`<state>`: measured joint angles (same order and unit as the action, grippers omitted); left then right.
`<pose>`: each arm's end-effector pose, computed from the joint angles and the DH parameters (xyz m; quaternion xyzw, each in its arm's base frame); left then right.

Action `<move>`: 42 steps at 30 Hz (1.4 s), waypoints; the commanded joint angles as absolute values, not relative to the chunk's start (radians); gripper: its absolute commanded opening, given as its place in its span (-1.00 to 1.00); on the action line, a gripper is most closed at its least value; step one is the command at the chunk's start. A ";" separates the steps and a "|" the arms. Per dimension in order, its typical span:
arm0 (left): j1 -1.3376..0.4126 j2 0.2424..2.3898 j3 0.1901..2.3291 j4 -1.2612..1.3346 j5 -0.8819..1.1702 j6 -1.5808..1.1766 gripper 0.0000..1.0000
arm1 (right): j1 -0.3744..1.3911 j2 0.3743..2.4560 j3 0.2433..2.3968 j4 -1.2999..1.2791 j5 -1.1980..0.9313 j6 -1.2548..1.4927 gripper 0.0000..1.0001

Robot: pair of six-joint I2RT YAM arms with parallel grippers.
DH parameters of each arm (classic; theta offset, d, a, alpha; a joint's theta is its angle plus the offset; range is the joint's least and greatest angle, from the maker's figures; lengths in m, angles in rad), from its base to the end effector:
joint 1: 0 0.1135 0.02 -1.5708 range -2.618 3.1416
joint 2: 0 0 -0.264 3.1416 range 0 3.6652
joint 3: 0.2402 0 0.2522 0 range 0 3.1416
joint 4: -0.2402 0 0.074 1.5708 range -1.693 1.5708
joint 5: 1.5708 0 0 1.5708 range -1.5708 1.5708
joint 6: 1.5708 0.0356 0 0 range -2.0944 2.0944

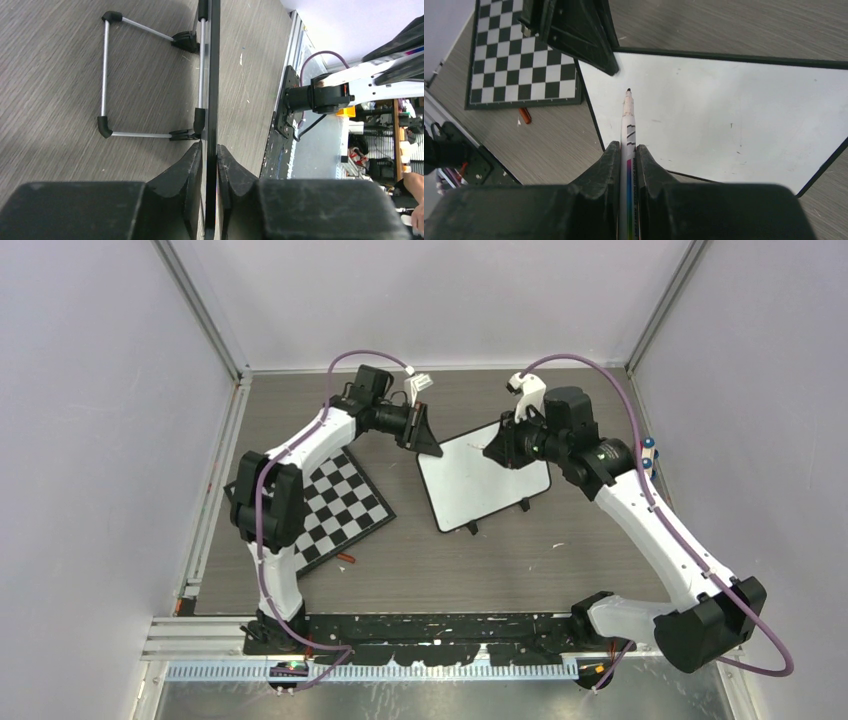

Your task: Write a sentence on the whiteboard

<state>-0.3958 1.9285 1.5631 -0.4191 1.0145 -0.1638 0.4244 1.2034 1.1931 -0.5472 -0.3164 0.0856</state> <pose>0.3836 -0.1930 0.2637 0.2783 0.7804 -0.5237 0.1979 0.2344 0.1181 0.3603 -0.2209 0.8382 0.2542 0.4289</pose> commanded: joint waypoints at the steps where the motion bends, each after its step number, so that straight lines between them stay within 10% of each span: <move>1: -0.406 1.946 1.640 -0.469 1.057 -0.109 -0.71 | 0.429 1.208 1.280 -0.543 -0.268 0.176 -0.99; 6: -0.426 1.964 1.656 -0.509 1.046 -0.099 -0.99 | 0.429 1.204 1.253 -0.547 -0.346 0.068 -0.99; 38: -0.488 1.984 1.578 -0.621 1.126 -0.189 -1.00 | 0.441 1.144 1.132 -0.577 -0.493 -0.040 -0.99; 42: -0.483 1.957 1.587 -0.623 1.083 -0.186 -0.44 | 0.442 1.139 1.123 -0.583 -0.478 -0.046 -0.99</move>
<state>-0.4675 1.9682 1.5787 -0.5068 1.0855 -0.1577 0.4366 1.1713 1.1126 -0.5995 -0.4706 -0.0296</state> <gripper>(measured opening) 0.165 0.176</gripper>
